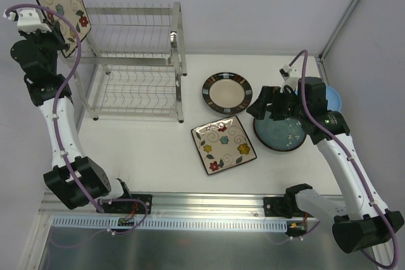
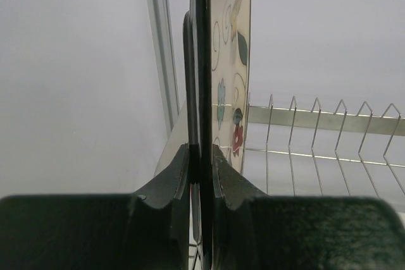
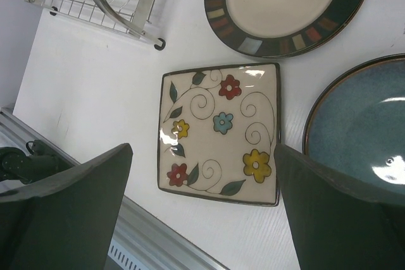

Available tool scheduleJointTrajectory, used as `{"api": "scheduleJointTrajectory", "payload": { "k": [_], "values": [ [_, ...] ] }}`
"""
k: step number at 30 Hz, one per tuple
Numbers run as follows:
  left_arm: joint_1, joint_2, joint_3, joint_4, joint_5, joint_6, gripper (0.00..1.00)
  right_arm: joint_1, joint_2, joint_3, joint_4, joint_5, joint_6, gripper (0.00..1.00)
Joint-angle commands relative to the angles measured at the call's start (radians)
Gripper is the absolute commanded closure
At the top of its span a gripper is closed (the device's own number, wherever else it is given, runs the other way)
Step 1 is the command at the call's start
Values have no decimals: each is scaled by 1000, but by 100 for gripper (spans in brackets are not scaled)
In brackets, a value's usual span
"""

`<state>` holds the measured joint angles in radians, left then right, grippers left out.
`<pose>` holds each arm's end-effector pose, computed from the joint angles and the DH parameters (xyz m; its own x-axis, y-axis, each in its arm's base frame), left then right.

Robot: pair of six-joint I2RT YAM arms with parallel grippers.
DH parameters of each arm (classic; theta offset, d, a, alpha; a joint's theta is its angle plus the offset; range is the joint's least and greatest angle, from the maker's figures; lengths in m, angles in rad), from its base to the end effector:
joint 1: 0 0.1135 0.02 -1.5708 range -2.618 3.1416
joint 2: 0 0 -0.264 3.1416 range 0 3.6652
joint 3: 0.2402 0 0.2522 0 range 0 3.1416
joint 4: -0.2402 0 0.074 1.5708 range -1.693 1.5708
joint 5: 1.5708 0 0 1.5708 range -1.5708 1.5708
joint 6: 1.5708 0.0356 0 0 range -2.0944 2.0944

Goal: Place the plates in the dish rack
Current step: Insert the plate into the dish rack

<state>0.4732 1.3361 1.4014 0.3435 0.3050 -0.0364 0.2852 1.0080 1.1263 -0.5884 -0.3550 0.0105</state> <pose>0.2703 0.1264 0.4890 0.3605 0.1456 -0.9213 -0.1764 0.9806 0.0859 0.1990 0.0712 0.3766 -0.4405 -0.1189 -0.8898 -0.5566 0.8139 0.1668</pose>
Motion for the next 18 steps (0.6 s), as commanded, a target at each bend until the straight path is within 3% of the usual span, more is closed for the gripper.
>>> {"api": "scheduleJointTrajectory", "payload": {
  "k": [1,8,18],
  "values": [
    [8,-40,-24,98,5,-5,99,-8,-23,-2,42,-32,2,0],
    [8,-34,-84,130,-7,-26,100,-11,-31,-11,44,-35,6,0],
    [8,-71,-211,382,-61,-125,100,-11,-26,-2,44,-42,14,0]
  ]
}}
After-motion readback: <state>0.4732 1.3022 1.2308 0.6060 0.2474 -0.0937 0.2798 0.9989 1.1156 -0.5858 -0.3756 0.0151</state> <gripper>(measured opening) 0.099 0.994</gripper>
